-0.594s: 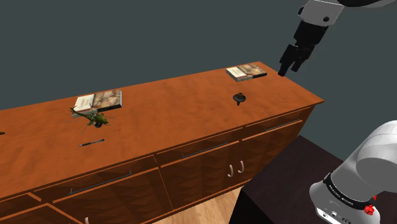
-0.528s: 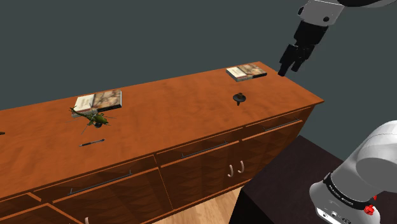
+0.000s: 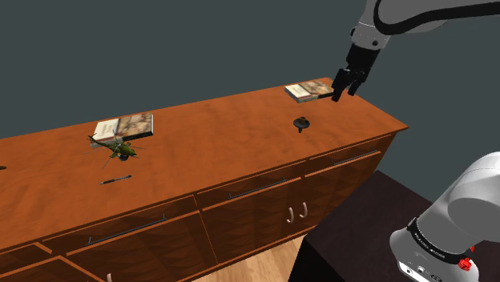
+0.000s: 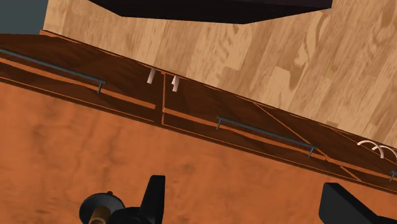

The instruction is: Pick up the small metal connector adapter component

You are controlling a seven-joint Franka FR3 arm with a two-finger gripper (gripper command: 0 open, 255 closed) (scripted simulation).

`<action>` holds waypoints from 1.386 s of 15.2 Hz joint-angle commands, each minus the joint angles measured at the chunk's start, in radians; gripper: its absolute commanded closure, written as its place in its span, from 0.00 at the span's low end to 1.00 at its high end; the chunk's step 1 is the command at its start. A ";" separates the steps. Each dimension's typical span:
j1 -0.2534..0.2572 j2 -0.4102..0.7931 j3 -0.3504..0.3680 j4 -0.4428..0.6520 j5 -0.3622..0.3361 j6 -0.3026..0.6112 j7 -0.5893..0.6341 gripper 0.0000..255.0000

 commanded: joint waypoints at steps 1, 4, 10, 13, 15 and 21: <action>-0.005 0.070 -0.017 0.013 -0.007 0.051 -0.023 0.00; -0.009 0.177 -0.034 0.045 -0.010 0.118 -0.049 0.00; -0.016 0.401 -0.066 0.144 -0.001 0.226 -0.101 0.00; -0.022 0.516 -0.078 0.210 0.011 0.265 -0.127 0.00; -0.028 0.593 -0.085 0.260 0.020 0.286 -0.144 0.00; -0.055 0.827 -0.093 0.441 0.051 0.322 -0.190 0.00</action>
